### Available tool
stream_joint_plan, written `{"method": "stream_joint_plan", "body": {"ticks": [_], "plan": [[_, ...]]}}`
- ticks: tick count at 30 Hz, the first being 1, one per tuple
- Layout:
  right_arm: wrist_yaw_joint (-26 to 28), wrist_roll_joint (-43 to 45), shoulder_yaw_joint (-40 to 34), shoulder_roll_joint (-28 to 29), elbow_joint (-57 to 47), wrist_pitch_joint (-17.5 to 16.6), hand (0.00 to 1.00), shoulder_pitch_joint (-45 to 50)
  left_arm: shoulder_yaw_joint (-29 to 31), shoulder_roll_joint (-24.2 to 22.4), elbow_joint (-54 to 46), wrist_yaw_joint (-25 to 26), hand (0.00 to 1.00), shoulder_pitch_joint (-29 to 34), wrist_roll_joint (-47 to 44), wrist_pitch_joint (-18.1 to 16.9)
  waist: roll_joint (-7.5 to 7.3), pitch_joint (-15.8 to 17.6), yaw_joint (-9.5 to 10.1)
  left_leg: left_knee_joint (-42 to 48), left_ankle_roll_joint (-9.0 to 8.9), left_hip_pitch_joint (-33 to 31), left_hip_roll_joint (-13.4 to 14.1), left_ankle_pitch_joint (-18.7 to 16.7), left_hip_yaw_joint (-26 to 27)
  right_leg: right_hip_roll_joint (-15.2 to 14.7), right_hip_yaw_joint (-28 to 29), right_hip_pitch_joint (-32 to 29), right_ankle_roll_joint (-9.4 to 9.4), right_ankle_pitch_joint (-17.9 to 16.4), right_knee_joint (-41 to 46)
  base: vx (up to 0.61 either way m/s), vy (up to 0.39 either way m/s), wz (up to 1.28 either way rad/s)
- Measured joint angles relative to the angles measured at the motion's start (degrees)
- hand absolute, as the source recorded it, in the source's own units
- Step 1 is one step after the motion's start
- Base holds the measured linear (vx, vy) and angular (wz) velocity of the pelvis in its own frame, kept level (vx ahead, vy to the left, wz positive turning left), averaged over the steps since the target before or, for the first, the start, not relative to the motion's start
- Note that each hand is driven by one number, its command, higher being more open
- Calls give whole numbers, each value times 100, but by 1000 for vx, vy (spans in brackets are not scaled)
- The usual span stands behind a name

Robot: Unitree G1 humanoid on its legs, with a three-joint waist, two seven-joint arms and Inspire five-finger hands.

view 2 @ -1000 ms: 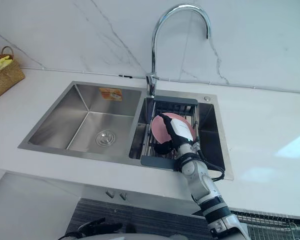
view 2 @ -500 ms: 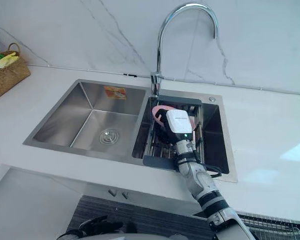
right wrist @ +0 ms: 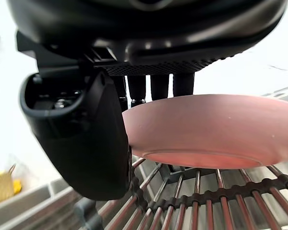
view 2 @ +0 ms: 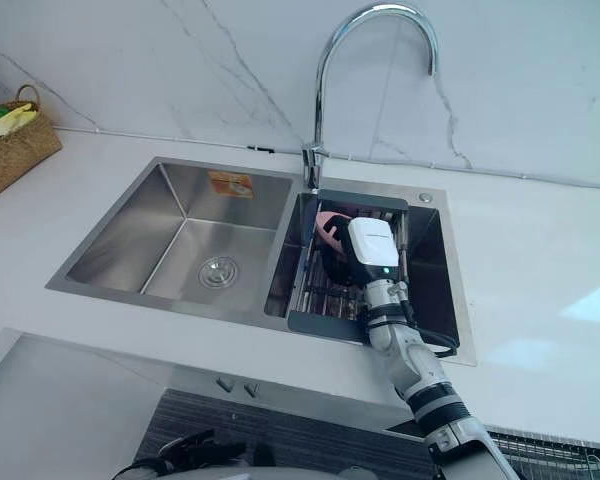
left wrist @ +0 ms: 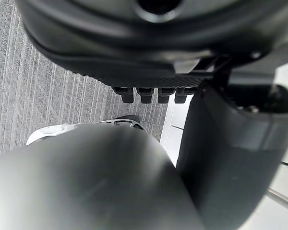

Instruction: Walk over to the sink, pick up the cup, carry it to the dishwasher, place the cup inside the dishwasher, then close the dishwasher door

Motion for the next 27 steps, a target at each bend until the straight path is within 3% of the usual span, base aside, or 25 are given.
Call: {"method": "stream_joint_plan", "body": {"ticks": [4,9,16,21,27], "plan": [[-192,438,-346,-2,-306,-268,0,142,5,-33,-2,1,100,6,1,-41,56,33,-19,5,0,7,1,0,9,0,20,-1,0,0,6,0,0,-1],[-248,958,-733,-3,-1545,-803,0,429,11,-68,10,13,100,12,4,-62,100,59,-65,22,9,35,32,-13,81,25,106,-15,-14,1,5,-1,-2,-8],[-179,1258,-783,-2,-2666,-1297,0,450,-20,-83,82,56,100,0,2,-140,92,53,-60,22,15,97,68,-28,183,59,197,-4,-58,-7,7,-7,-8,-8],[-175,1224,-808,-5,-2724,-1214,0,472,-26,-80,106,67,100,-10,-1,-152,81,47,-59,1,18,92,68,-31,166,42,190,-35,-73,-53,98,1,0,1],[-56,1185,-1862,-173,-3065,-515,0,1071,-27,-20,99,41,100,-40,180,-166,-30,23,-61,1,34,30,23,-39,111,-140,243,-397,-116,-335,780,18,9,4]]}}
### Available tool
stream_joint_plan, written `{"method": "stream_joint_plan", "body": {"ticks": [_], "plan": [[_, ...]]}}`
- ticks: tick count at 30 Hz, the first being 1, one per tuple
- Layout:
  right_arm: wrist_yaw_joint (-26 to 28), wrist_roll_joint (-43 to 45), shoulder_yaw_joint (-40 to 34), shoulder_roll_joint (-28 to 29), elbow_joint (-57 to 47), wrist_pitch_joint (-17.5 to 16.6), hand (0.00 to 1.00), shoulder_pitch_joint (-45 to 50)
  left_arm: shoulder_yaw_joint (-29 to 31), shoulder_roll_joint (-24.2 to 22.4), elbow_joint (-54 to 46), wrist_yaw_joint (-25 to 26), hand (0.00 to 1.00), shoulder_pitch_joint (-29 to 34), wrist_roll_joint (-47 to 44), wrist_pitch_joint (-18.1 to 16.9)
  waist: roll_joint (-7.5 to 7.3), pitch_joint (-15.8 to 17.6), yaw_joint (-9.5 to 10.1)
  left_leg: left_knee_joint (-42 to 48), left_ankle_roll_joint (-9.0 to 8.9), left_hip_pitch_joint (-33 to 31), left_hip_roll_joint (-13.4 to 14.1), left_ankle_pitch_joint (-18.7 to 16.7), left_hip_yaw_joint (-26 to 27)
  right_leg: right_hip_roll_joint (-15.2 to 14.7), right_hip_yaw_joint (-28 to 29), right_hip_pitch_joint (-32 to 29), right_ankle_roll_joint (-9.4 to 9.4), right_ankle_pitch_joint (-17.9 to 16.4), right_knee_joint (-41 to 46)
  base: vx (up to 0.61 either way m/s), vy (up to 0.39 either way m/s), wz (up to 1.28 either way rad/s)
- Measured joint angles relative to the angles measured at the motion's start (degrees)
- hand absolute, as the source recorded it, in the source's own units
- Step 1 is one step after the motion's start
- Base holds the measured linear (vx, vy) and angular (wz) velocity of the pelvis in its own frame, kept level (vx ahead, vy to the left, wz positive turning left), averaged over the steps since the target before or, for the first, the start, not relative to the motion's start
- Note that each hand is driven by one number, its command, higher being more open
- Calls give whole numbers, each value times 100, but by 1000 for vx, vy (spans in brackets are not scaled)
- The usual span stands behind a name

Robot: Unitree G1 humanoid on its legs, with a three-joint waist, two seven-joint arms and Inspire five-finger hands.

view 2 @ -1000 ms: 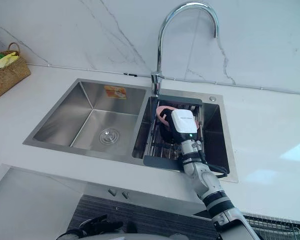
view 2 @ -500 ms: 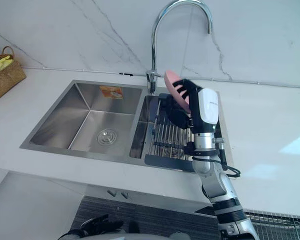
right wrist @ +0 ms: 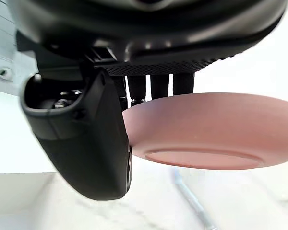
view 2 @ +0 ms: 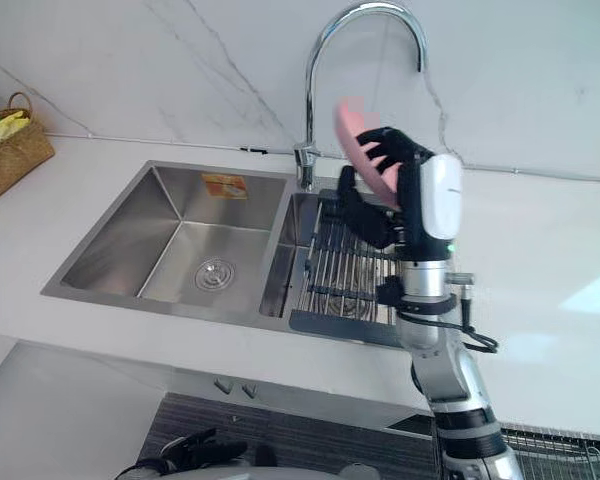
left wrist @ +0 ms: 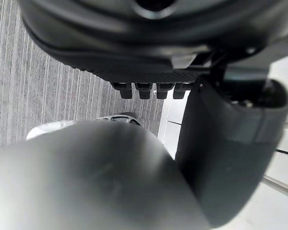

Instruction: Walk over to the sink, pick up the cup, carry it to the dishwasher, place the cup inside the dishwasher, then close the dishwasher door

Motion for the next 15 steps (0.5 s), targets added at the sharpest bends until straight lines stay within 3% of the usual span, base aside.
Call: {"method": "stream_joint_plan", "body": {"ticks": [2,5,7,10,11,12,14,15], "plan": [[-2,3,-523,-40,-80,272,0,233,2,41,-8,1,100,0,-20,1,-80,28,-21,2,17,-39,4,-13,141,-25,151,-198,-24,-14,170,22,45,-35],[-137,12,-1259,-43,-52,714,0,464,18,170,-25,9,100,1,-71,12,-251,85,-200,23,49,-149,28,-49,569,-16,312,-580,-44,50,250,0,37,-70],[-387,34,-1651,-43,7,816,0,690,63,188,-40,48,100,-3,-90,19,-326,117,-276,28,37,-214,135,-96,959,80,190,-877,-205,242,296,-32,29,-114],[-692,165,-2281,-40,7,829,0,1102,123,249,-6,183,100,-59,-203,299,-407,164,-568,145,106,-296,334,-264,1524,163,-458,-1179,-489,475,442,-60,-27,-97],[-853,292,-2479,-27,11,829,0,1269,134,259,40,308,100,-116,-284,453,-421,180,-710,266,118,-340,445,-332,1696,42,-713,-1352,-736,276,943,-42,-65,-67],[-985,296,-2605,9,31,827,0,1391,145,262,75,385,100,-140,-320,549,-427,184,-821,393,91,-355,552,-392,1784,-124,-945,-1411,-863,96,1441,-6,-80,-62],[-1354,297,-2860,165,45,761,0,1641,275,278,119,434,100,-155,-475,643,-489,157,-938,907,-11,-520,831,-597,1969,-526,-1169,-1377,-853,-110,2290,76,-131,-58],[-1539,294,-2940,240,48,686,0,1694,288,319,130,447,100,-174,-537,635,-571,116,-948,1221,-88,-632,923,-676,2063,-662,-1192,-1351,-809,21,2334,88,-187,-75]]}}
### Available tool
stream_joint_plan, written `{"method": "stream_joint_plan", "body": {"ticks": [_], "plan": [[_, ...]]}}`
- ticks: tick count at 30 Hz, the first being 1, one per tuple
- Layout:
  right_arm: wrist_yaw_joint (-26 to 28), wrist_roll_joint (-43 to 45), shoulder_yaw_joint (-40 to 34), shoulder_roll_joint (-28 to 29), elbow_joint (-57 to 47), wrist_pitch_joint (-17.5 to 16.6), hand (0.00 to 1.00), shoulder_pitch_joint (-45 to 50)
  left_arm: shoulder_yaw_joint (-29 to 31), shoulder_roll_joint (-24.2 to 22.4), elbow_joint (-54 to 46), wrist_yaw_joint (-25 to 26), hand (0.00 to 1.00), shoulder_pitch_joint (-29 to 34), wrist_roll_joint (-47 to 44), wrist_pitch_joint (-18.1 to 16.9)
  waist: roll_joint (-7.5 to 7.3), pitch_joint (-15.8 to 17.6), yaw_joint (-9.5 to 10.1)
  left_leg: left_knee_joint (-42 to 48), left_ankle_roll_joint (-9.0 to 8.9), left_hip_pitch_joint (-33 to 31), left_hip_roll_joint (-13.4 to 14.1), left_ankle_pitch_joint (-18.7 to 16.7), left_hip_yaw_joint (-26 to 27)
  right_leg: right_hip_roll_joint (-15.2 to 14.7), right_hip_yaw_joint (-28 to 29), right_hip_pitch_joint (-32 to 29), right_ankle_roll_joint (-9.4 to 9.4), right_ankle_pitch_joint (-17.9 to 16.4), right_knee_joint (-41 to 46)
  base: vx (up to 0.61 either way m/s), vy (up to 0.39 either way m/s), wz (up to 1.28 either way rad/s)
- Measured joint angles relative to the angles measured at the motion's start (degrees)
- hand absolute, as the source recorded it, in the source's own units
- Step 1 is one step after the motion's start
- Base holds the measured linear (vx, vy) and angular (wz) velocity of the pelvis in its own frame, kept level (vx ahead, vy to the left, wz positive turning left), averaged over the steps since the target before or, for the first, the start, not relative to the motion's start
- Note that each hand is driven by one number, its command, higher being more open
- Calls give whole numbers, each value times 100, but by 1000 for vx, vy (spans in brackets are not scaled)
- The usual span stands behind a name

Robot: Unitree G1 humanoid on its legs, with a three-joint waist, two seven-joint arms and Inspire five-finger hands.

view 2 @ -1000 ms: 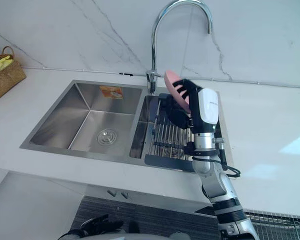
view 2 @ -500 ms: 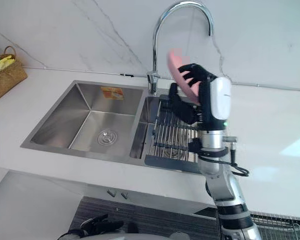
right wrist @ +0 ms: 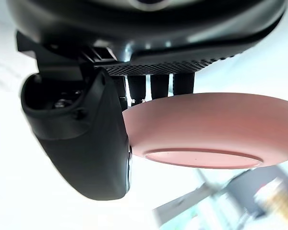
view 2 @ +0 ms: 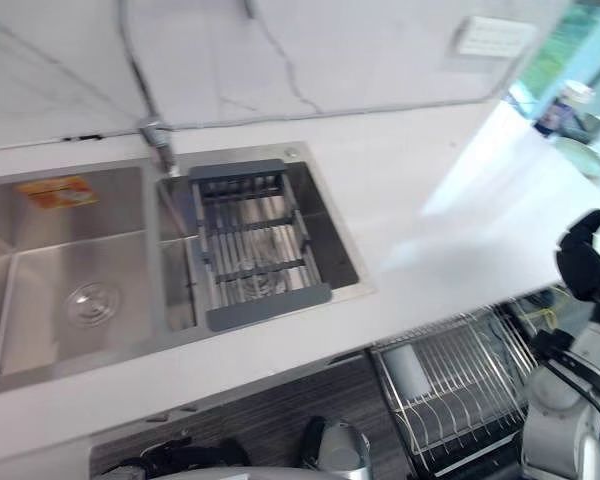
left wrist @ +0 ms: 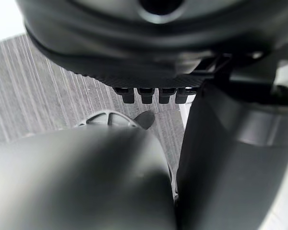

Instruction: Walk over to the sink, pick up the cup, carry it to the dishwasher, place the cup inside the dishwasher, then close the dishwasher door

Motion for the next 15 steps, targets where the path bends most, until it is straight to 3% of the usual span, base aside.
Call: {"method": "stream_joint_plan", "body": {"ticks": [2,3,4,6,7,10,15], "plan": [[-207,-1,26,51,89,-141,0,-121,19,61,100,111,100,-155,-82,-62,-139,85,-20,638,54,-309,285,-158,146,179,-212,-70,13,37,-233,-8,-194,-83],[-319,-4,30,69,248,-305,0,-277,24,60,176,204,100,-219,-241,-139,-139,74,49,590,-2,-415,235,-270,156,480,-30,9,30,48,-885,-181,-117,-142],[-550,-10,14,141,507,-533,0,-555,13,20,185,363,100,-228,-478,-317,-150,58,223,446,-69,-441,263,-121,402,824,233,159,135,-177,-1516,-174,-59,-134],[-618,-15,50,232,654,-732,0,-688,74,105,172,532,100,-276,-629,-374,-220,83,237,915,-37,-536,454,-296,572,777,157,291,182,-567,-1438,-56,-138,-94],[-591,-20,163,233,700,-918,0,-710,197,126,163,641,100,-254,-917,-388,-172,131,307,1470,-62,-560,780,-491,809,986,254,531,441,-462,-1974,-17,-223,-82],[-468,-23,304,239,701,-1115,0,-510,244,77,142,822,100,-93,-1112,-347,16,119,237,1772,-125,-469,1221,-543,935,1458,438,831,298,-187,-2536,-63,-179,-54],[-250,-101,294,274,701,-1403,0,-301,243,25,137,821,100,74,-1113,-403,101,144,45,1599,-278,-308,1233,-444,1026,1557,514,886,241,-111,-2640,-68,-57,-14]]}}
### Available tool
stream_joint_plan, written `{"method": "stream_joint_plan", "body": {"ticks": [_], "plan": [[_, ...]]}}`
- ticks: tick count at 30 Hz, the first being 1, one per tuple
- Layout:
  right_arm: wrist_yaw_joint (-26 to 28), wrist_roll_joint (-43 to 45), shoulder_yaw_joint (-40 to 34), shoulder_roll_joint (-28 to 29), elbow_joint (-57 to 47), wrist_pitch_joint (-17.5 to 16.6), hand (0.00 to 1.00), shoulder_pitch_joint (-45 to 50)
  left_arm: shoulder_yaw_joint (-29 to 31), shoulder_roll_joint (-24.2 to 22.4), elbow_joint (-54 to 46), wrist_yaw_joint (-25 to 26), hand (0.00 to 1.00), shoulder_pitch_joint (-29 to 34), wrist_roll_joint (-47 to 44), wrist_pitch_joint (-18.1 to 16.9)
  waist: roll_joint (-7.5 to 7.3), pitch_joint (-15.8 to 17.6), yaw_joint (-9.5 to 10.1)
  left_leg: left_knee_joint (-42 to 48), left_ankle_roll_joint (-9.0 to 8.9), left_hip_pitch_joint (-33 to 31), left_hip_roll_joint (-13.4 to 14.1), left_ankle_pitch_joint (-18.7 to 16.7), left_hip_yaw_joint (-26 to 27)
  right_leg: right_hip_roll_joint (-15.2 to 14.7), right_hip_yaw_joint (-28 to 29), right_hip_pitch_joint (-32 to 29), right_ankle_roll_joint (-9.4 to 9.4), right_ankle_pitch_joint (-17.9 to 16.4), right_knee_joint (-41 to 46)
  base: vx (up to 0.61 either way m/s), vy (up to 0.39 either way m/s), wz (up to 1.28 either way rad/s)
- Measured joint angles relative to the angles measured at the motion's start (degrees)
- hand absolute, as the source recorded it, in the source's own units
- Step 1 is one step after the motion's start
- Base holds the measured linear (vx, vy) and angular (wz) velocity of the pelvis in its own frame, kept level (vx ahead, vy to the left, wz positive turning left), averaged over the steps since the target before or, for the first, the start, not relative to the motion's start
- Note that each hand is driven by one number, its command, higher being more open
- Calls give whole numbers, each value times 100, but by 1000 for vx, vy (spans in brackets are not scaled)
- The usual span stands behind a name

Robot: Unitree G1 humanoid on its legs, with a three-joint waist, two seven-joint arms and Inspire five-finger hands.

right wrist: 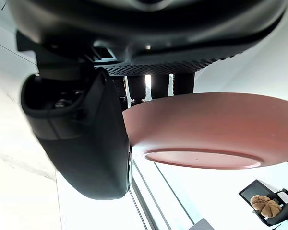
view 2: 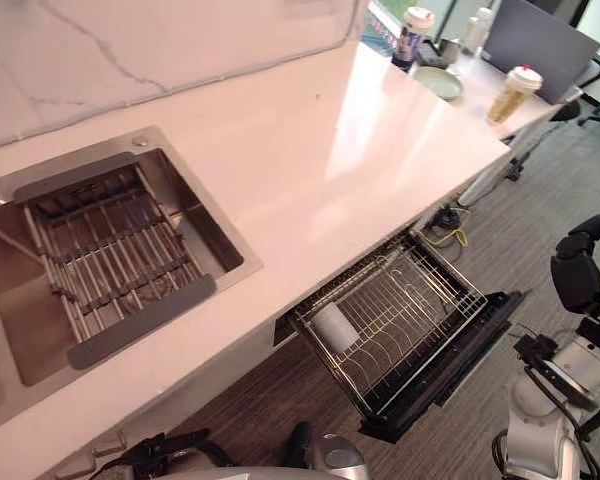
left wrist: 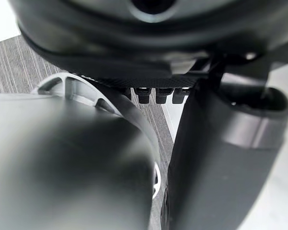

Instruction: Walk over to the sink, pick up the cup, carry it to the dishwasher, place the cup inside the dishwasher, then close the dishwasher door

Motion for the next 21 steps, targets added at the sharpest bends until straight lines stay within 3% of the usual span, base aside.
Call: {"method": "stream_joint_plan", "body": {"ticks": [4,9,15,21], "plan": [[248,-205,54,235,10,-238,0,164,-13,-155,-45,-2,100,47,-2,-72,150,88,-11,-80,-7,65,-109,5,-15,-1,-34,177,43,209,-291,-92,75,7],[636,-561,721,677,425,-421,0,456,-39,-281,-133,-149,100,123,3,-213,345,190,-7,-123,65,85,-215,-5,-42,-40,-104,294,87,364,-524,-86,94,6],[696,-718,1103,780,1355,-416,0,550,-324,-356,-198,-337,100,159,-1,-343,578,190,42,-517,152,137,-531,150,-129,-193,-213,314,105,401,-537,-31,80,12],[690,-821,1175,686,1796,-276,0,408,-422,-399,-247,-519,100,156,11,-379,703,245,127,-738,192,133,-728,269,-394,-276,-472,425,151,381,-502,7,54,24]]}}
